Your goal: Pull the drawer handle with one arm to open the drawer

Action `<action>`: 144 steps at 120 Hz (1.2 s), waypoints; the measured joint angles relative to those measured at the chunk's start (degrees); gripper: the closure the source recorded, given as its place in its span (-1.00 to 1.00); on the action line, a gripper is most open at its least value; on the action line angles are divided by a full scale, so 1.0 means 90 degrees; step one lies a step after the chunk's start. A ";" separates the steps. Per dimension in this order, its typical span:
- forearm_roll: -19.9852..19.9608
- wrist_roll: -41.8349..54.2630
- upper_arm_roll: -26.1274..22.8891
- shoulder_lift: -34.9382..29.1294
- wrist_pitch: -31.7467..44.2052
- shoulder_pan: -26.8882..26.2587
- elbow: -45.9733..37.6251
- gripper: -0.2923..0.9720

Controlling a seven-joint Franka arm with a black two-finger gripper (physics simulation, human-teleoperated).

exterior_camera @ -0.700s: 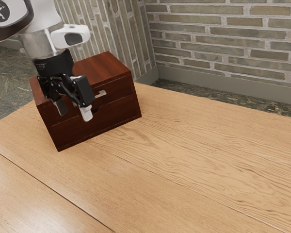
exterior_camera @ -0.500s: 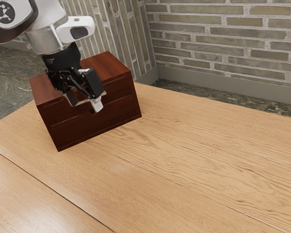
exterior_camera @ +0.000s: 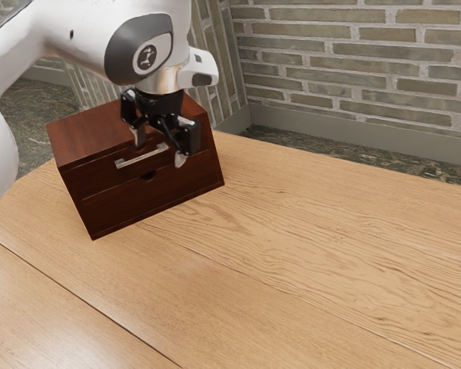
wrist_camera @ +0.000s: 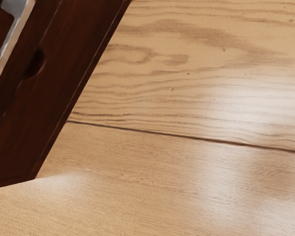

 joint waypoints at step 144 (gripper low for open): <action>0.2054 0.1971 -0.2632 0.1696 0.0219 0.2804 0.1109 -0.47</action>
